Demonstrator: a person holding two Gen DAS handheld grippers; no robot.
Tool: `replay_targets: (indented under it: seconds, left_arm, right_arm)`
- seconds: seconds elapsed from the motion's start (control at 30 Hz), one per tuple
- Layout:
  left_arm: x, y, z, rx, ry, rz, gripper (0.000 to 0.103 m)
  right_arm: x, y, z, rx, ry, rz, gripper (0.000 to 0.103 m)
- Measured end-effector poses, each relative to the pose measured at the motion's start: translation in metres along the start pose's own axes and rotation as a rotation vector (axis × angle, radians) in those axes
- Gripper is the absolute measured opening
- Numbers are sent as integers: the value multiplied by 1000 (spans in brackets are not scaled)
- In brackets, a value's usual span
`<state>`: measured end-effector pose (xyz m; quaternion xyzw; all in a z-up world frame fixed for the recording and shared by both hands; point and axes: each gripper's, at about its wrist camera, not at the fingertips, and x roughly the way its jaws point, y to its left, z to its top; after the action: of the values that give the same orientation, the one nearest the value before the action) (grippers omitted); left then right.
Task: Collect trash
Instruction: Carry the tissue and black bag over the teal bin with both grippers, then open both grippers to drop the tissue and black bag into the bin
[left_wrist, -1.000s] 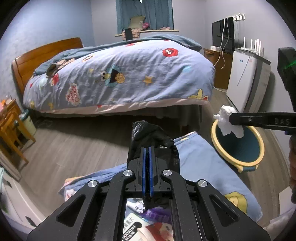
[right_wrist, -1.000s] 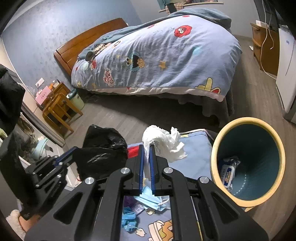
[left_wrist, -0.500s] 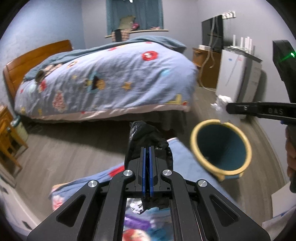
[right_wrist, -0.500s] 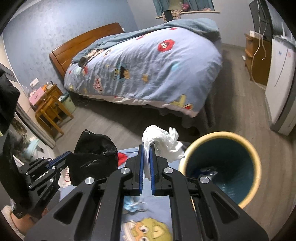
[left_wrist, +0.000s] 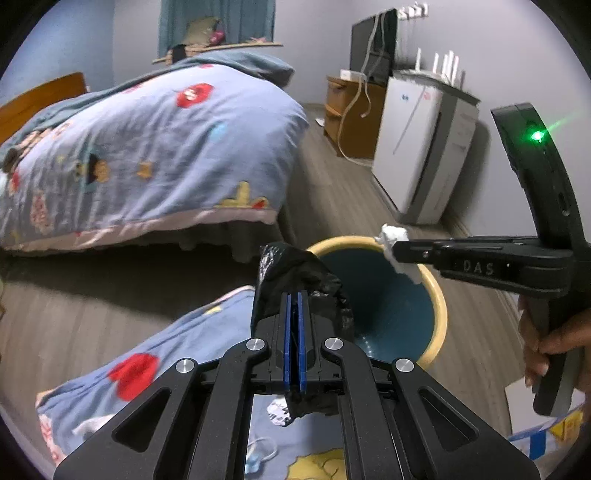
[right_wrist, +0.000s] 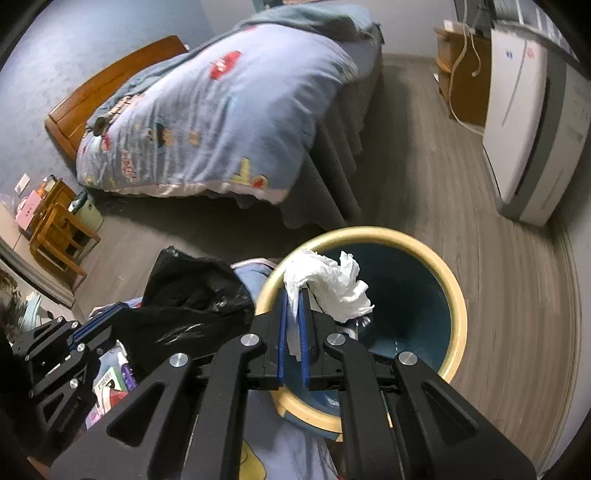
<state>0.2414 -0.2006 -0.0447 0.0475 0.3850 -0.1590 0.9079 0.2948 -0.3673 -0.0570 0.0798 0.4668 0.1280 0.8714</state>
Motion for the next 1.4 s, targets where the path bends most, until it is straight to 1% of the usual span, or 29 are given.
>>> replay_targets:
  seconds: [0.17, 0.27, 0.43, 0.5, 0.57, 0.67, 0.77, 0.8, 0.9, 0.93, 0.97, 1.0, 1.03, 1.07, 1.1, 1.17, 1.2, 1.23, 1.27, 1.33, 1.4]
  left_arm:
    - [32, -19, 1, 49, 50, -9, 4]
    - [40, -25, 5, 72, 45, -16, 4]
    - [54, -33, 15, 69, 40, -34, 4]
    - [57, -35, 16, 78, 38, -32, 4]
    - [60, -38, 16, 82, 34, -35, 4]
    - [61, -37, 15, 68, 31, -45, 4]
    - [62, -34, 13, 52, 34, -53, 4]
    - [62, -32, 12, 51, 33, -51, 5]
    - [59, -26, 10, 30, 28, -39, 14]
    - [58, -23, 9, 18, 26, -36, 21]
    - [56, -19, 8, 5, 22, -30, 31]
    - [54, -16, 8, -1, 17, -27, 37]
    - [51, -12, 7, -8, 8, -22, 47]
    - [48, -9, 6, -12, -1, -14, 57]
    - [45, -7, 5, -13, -9, -6, 62]
    - [37, -3, 3, -14, -32, 10, 78]
    - [31, 0, 2, -14, -46, 19, 80]
    - [25, 3, 0, -14, -56, 26, 84]
    - [21, 5, -1, -11, -60, 33, 87]
    - [14, 10, -4, -6, -64, 52, 90]
    - [4, 17, -8, -2, -63, 71, 90]
  right_arm:
    - [11, -16, -5, 50, 28, -31, 6]
    - [14, -22, -9, 73, 42, -48, 6]
    - [21, -23, -12, 73, 66, -71, 6]
    - [22, -27, -12, 91, 63, -83, 6]
    - [22, -31, -12, 116, 56, -77, 6]
    - [23, -35, -12, 145, 49, -64, 6]
    - [22, -36, -11, 154, 42, -78, 6]
    - [22, -37, -11, 158, 40, -79, 6]
    - [22, -39, -11, 174, 35, -80, 7]
    - [21, -38, -10, 175, 34, -79, 10]
    - [21, -38, -10, 174, 33, -81, 14]
    - [21, -37, -10, 174, 31, -82, 26]
    - [19, -36, -10, 175, 25, -79, 38]
    - [19, -34, -9, 177, 21, -75, 41]
    - [18, -33, -9, 178, 19, -73, 44]
    - [15, -30, -8, 174, 11, -75, 55]
    - [12, -29, -8, 173, 3, -74, 67]
    - [10, -27, -7, 172, -6, -70, 76]
    - [9, -25, -6, 171, -12, -67, 80]
    - [4, -19, -5, 160, -26, -67, 90]
    - [0, -11, -3, 143, -40, -72, 94]
